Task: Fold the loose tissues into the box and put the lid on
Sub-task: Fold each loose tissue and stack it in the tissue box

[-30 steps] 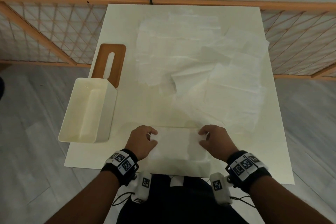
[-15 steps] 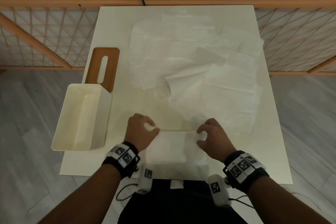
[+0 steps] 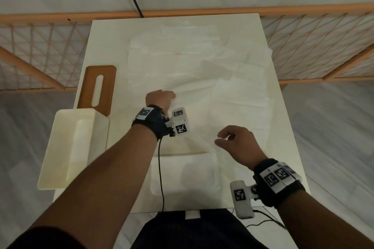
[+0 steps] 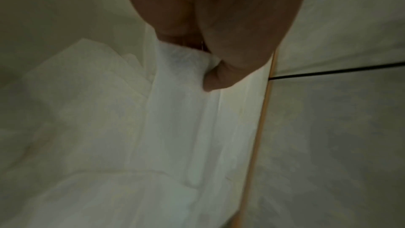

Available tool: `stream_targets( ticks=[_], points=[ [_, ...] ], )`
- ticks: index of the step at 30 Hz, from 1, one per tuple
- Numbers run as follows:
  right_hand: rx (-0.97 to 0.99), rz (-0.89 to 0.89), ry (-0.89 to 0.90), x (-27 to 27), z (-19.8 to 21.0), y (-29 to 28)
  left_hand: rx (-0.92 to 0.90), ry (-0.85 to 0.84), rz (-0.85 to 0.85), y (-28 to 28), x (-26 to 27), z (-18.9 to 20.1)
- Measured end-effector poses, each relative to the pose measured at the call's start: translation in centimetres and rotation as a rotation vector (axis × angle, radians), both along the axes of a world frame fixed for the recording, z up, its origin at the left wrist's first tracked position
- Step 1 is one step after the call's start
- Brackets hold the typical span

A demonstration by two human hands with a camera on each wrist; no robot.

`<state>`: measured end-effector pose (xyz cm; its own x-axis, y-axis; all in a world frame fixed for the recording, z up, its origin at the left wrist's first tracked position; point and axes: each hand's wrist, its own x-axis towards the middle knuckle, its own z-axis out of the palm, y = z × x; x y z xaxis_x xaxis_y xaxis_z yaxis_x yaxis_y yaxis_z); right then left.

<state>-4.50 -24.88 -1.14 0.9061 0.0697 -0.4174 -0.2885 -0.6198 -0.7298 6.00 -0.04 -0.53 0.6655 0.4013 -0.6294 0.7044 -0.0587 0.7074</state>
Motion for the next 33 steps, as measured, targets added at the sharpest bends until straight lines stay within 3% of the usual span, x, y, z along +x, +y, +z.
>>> stream_targets(
  ticks=[6,11,16,20,26,33],
  points=[
    [0.326,-0.191,0.101,1.5,0.3,0.3,-0.187,-0.104,0.019,2.8,-3.3,5.8],
    [0.817,-0.337,0.233,3.4,1.8,3.1,-0.46,-0.205,-0.027,5.6,-8.0,9.7],
    [1.072,-0.102,0.357,4.6,4.5,5.5,-0.449,-0.193,-0.13,8.1,-11.5,10.7],
    [0.986,0.019,0.298,3.6,5.5,6.9,-0.353,-0.238,-0.126,8.8,-13.0,10.2],
    [0.866,-0.025,0.203,2.3,6.2,6.6,-0.387,-0.258,-0.053,9.0,-14.6,8.8],
    [0.791,0.012,0.103,1.9,6.4,5.3,-0.162,-0.404,-0.238,8.3,-15.2,7.5]
  ],
)
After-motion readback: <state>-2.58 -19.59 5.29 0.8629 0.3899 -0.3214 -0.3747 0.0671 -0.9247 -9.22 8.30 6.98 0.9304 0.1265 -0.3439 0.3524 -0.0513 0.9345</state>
